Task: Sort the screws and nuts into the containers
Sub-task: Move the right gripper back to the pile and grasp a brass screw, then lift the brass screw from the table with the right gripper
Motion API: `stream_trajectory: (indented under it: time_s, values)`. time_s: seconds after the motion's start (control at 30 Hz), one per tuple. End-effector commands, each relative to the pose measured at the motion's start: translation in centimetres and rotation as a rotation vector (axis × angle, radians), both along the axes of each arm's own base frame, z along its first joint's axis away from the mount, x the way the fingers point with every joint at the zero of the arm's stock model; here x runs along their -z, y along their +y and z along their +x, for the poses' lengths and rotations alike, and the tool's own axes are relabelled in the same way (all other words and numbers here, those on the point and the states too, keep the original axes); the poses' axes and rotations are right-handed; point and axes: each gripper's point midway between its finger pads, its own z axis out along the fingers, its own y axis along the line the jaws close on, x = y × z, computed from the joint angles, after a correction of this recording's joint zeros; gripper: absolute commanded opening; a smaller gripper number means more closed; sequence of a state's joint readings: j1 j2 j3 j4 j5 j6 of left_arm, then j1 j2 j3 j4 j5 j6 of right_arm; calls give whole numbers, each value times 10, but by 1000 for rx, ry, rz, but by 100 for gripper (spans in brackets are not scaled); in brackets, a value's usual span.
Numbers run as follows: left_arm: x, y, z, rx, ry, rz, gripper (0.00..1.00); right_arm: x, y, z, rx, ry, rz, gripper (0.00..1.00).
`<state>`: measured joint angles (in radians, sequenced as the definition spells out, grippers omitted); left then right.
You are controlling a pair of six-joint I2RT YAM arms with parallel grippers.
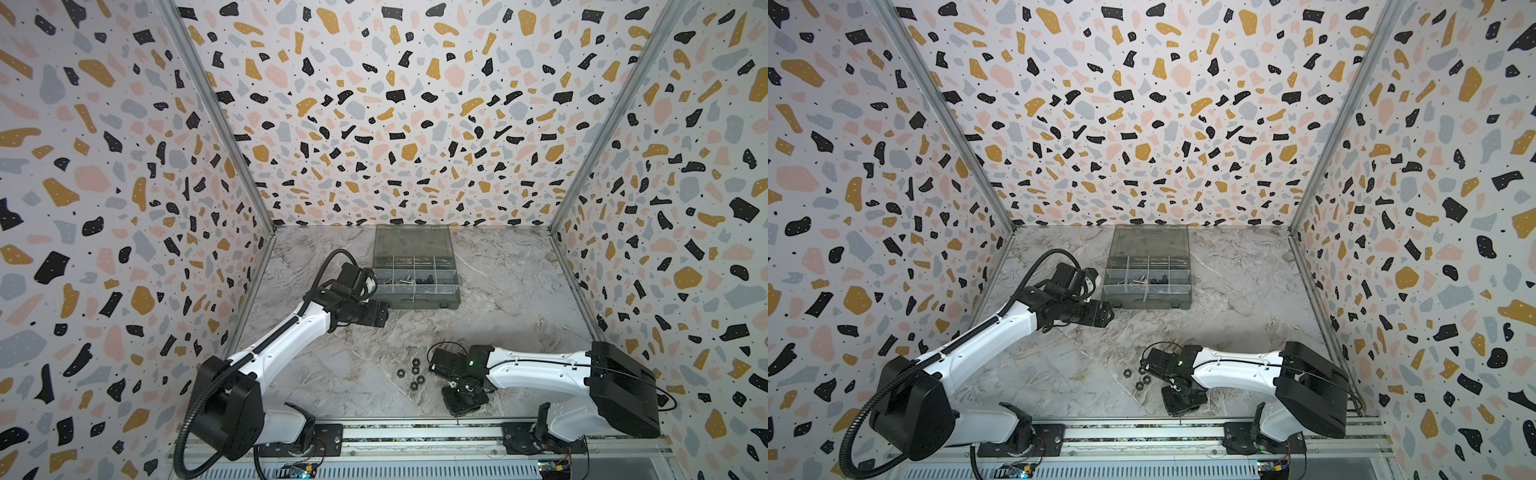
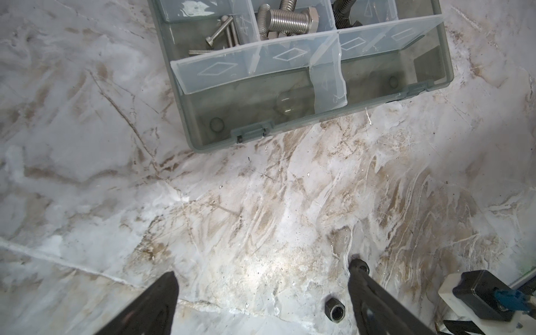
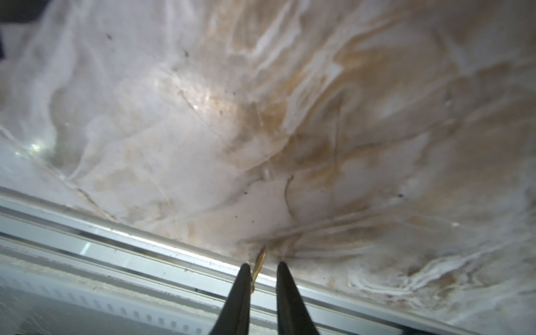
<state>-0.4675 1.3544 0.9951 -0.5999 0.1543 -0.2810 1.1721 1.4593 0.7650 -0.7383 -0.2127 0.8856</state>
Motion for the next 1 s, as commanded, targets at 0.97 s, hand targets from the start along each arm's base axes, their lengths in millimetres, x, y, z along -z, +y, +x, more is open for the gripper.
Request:
stream_trajectory:
  time_s: [0.97]
  values:
    - [-20,5,11,-7,-75,42,92,-33,1,64,-16,-144,-70,0]
